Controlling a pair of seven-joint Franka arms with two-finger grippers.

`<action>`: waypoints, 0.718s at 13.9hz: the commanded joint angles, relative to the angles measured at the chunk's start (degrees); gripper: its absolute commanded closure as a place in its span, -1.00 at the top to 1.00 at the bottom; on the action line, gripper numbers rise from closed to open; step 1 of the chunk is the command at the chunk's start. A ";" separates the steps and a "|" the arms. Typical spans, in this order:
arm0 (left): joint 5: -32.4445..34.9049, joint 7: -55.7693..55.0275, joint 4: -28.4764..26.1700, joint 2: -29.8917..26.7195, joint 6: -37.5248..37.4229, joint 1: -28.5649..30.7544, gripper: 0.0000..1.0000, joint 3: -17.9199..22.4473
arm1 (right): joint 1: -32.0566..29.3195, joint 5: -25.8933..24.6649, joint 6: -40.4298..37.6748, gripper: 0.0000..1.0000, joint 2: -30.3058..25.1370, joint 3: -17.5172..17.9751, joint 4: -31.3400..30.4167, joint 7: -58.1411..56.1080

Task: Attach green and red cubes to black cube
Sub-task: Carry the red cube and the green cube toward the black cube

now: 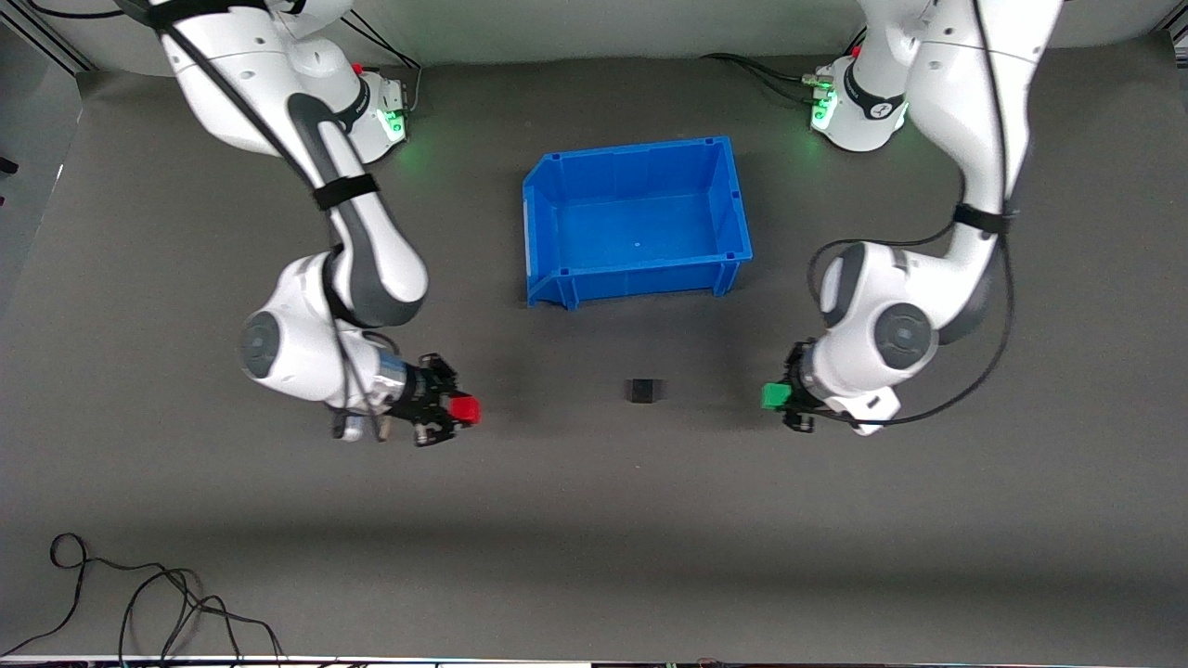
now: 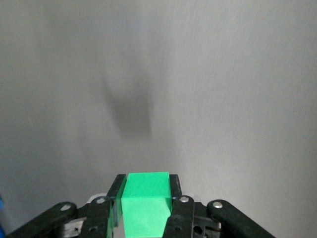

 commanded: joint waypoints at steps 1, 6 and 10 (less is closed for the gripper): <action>-0.58 -7.65 0.95 2.24 2.82 -4.55 -1.00 0.86 | 3.94 0.49 -0.42 -0.74 6.32 -0.78 8.01 8.12; -0.67 -13.72 5.76 7.41 4.49 -7.72 -1.00 0.59 | 9.48 0.49 2.12 -0.74 13.88 -0.69 16.27 18.41; -0.67 -16.54 8.42 10.94 7.56 -8.69 -1.00 0.15 | 13.09 0.58 7.13 -0.74 18.11 -0.60 18.13 21.24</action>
